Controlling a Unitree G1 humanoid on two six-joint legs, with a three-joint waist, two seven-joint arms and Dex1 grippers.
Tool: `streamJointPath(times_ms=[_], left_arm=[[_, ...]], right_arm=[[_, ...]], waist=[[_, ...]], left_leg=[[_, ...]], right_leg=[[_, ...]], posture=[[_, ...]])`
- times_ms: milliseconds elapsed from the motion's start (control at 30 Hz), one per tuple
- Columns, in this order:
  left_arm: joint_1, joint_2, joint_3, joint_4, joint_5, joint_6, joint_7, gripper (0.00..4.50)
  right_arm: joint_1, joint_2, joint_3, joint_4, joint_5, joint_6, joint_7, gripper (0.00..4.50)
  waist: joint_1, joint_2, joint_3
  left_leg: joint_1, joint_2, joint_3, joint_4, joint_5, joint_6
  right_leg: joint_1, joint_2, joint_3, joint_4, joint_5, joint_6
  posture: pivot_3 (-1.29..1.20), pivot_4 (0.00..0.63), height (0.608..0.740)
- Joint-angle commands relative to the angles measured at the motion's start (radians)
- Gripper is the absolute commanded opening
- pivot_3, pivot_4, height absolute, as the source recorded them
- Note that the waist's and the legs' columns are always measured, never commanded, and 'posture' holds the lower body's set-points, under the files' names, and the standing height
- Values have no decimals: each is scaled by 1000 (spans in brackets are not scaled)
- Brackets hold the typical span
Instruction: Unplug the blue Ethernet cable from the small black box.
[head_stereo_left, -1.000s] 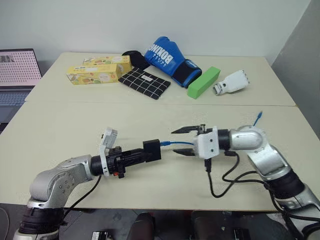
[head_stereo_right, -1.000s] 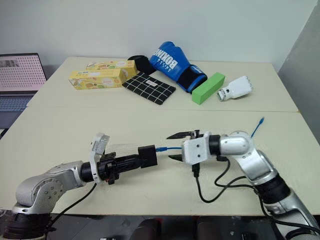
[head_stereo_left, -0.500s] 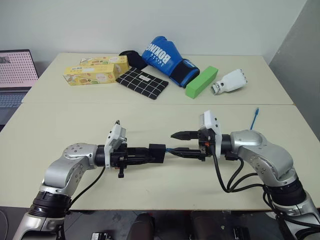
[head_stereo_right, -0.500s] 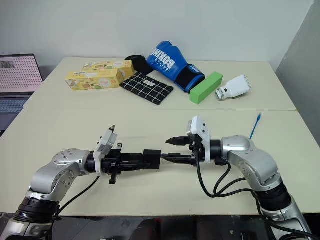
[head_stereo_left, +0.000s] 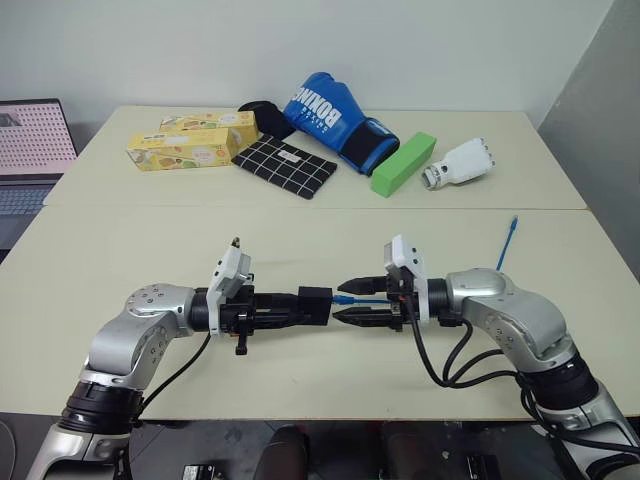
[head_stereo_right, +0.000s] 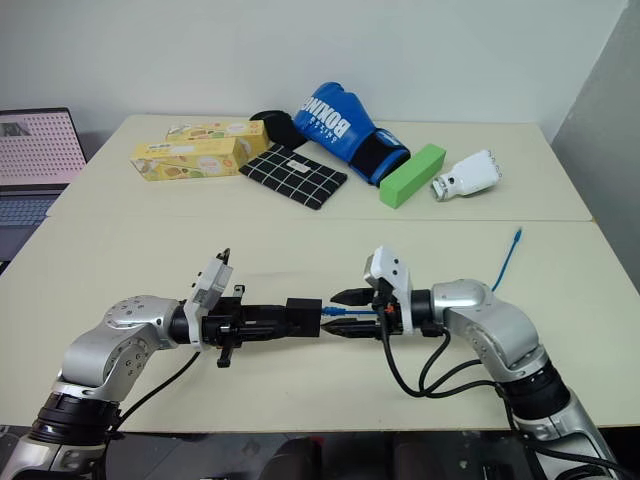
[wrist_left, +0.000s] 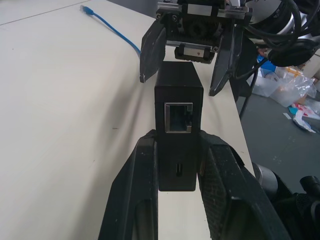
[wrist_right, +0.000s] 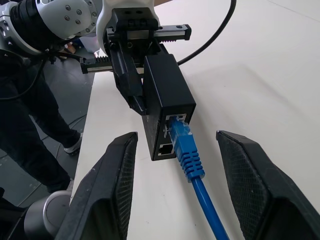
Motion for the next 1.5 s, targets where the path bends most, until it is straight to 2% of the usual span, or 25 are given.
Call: streamJointPath(times_ms=[33, 767, 900, 1067, 1200, 1500], left_arm=[[-1, 1, 22, -29, -6, -18, -9, 764], [17, 10, 21, -78, -10, 7, 2, 764], [20, 13, 20, -82, -9, 7, 2, 764], [24, 20, 16, -81, -1, 1, -3, 764], [29, 24, 13, -85, 2, -2, -5, 763], [58, 30, 3, -114, 2, -9, -22, 763]], right_arm=[[-18, 15, -7, -15, 19, 9, 10, 2651], [-25, 21, -39, 10, 50, 48, 37, 2651], [-25, 15, -41, 13, 49, 48, 45, 2039], [-27, -3, -45, 18, 56, 52, 71, 856], [-35, -16, -44, 25, 57, 51, 92, 110], [-47, -32, -26, 31, 53, 62, 134, 24]], waist=[[0, 0, 0], [0, 0, 0], [0, 0, 0], [0, 0, 0], [0, 0, 0], [0, 0, 0]], left_leg=[[0, 0, 0, 0, 0, 0], [0, 0, 0, 0, 0, 0], [0, 0, 0, 0, 0, 0], [0, 0, 0, 0, 0, 0], [0, 0, 0, 0, 0, 0], [0, 0, 0, 0, 0, 0]], right_leg=[[0, 0, 0, 0, 0, 0], [0, 0, 0, 0, 0, 0], [0, 0, 0, 0, 0, 0], [0, 0, 0, 0, 0, 0], [0, 0, 0, 0, 0, 0], [0, 0, 0, 0, 0, 0]], posture=[[0, 150, 740], [0, 150, 740], [0, 150, 740], [0, 150, 740], [0, 150, 740], [0, 150, 740]])
